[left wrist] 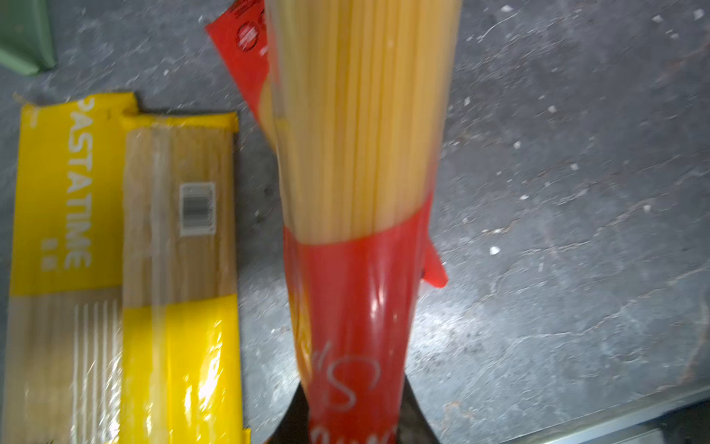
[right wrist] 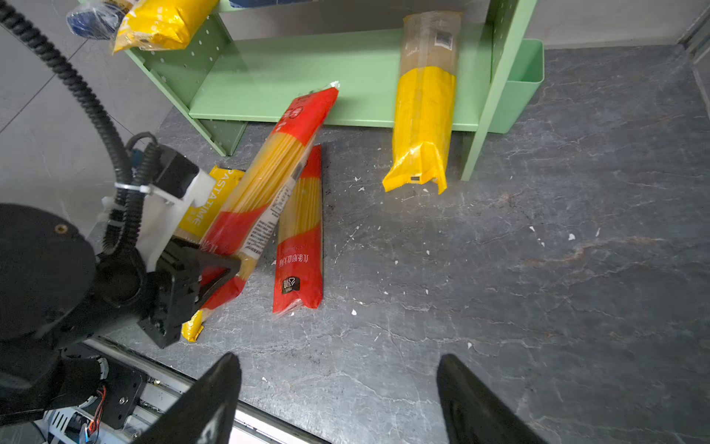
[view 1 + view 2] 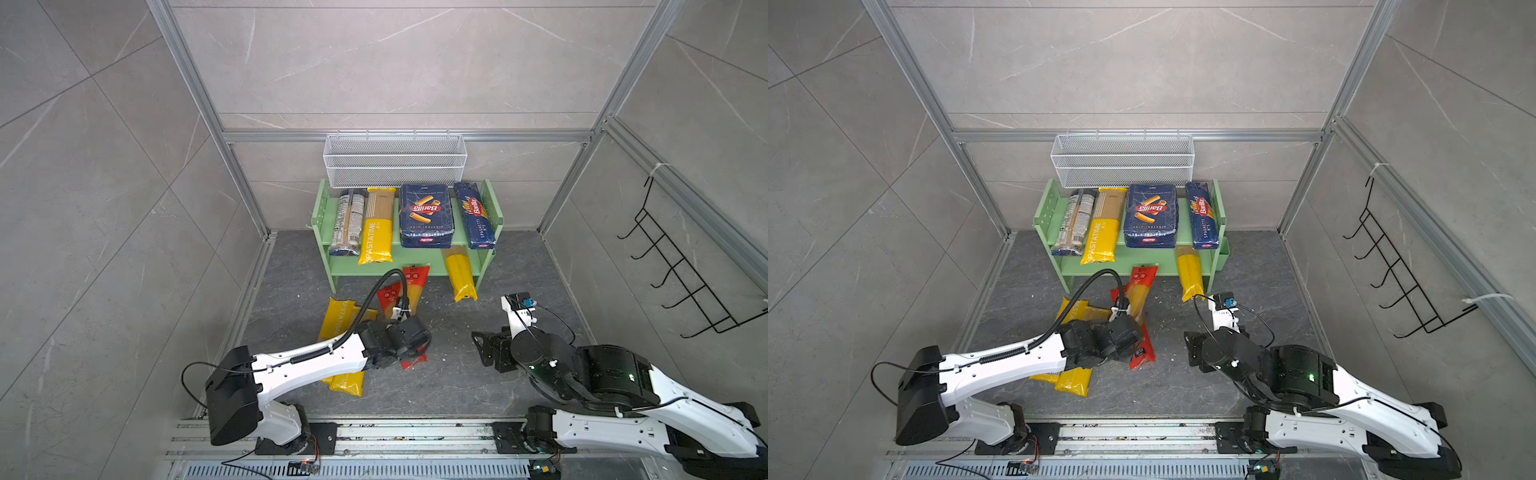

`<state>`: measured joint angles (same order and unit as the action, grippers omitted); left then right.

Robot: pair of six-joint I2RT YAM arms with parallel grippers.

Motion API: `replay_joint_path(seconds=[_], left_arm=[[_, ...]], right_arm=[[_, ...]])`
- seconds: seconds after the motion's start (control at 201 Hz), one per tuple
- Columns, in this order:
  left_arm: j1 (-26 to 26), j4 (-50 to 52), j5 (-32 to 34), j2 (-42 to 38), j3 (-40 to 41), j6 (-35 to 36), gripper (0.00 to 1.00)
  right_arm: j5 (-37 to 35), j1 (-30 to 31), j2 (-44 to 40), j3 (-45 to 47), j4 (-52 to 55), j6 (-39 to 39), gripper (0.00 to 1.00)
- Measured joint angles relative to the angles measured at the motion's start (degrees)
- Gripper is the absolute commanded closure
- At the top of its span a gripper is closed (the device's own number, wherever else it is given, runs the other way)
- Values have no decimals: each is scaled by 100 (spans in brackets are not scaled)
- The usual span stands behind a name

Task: Arrange pasta packages on shelves
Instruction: Place the pasta bag on the shelf.

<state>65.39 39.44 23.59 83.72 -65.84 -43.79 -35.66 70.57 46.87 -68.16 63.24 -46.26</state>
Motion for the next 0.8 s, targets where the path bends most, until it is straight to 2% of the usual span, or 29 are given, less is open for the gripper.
replay_joint_path(seconds=[0.468, 0.796], left_arm=[[-855, -398, -516, 1486, -1320, 881, 100], [-1161, -518, -765, 2151, -2295, 1147, 100]], right_arm=[[-361, 0, 85, -748, 632, -2, 18], [-669, 0, 271, -1287, 1161, -26, 17]])
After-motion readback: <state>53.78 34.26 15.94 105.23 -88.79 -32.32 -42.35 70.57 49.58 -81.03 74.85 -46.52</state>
